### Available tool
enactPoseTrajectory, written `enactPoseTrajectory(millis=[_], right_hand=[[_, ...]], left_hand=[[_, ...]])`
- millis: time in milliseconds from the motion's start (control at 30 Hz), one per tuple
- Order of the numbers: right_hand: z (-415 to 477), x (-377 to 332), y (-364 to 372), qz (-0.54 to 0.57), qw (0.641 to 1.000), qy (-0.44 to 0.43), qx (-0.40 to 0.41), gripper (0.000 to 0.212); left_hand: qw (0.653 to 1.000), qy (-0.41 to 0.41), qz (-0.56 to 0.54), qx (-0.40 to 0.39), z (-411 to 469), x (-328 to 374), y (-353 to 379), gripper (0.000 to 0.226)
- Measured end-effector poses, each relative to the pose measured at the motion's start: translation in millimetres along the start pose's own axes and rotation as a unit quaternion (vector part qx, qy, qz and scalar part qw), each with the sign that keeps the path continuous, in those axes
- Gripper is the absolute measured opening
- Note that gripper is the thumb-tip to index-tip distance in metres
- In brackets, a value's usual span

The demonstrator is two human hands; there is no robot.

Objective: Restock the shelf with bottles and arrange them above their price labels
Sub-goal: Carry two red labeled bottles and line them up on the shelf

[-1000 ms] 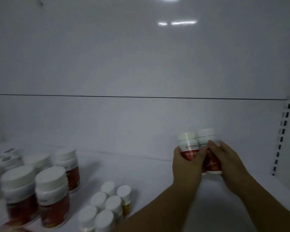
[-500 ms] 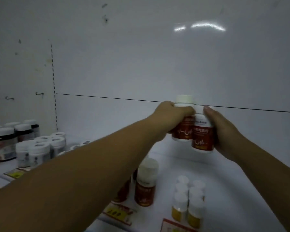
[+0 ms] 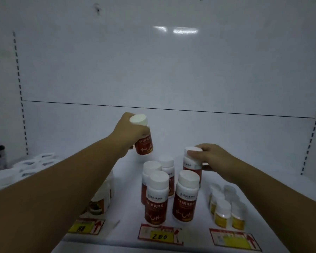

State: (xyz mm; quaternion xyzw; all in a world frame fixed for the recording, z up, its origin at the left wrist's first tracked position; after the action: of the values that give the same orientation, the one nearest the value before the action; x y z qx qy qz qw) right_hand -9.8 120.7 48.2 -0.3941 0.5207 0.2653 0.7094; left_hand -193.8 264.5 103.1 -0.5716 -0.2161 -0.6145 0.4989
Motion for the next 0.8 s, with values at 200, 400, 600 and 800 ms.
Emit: enactPoseTrajectory(millis=[200,400,600,800], right_hand=[[2,16,12,-0.007,0.997,0.075,-0.024,0.027],[10,18,21,-0.035,0.988,0.113,-0.103,0.027],[17,17,23,-0.042,0.977,0.131,-0.163,0.028],[19,17,24,-0.07,0.973,0.115,-0.185,0.028]], left_hand=[[0.995,-0.066,0.023,-0.065,21,-35,23,0.054],[0.979,-0.115,0.114,-0.125,29,-60,36,0.051],[0.963,-0.141,0.135,-0.185,32,-70,53,0.049],[0.956,-0.173,0.139,-0.193,28,-78,60,0.037]])
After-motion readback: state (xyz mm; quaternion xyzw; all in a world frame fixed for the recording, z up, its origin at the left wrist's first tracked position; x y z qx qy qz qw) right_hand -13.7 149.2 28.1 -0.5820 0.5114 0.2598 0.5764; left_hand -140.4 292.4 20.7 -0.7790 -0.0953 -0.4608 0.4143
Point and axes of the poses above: each hand's wrist, its own z-axis towards the middle knuckle, its own y-axis out of the palm, x = y × z, the point moved 5 cm from there along z, towards the middle knuckle, and after that the axes turned 6 degrees about z, right-handed, at the moved point
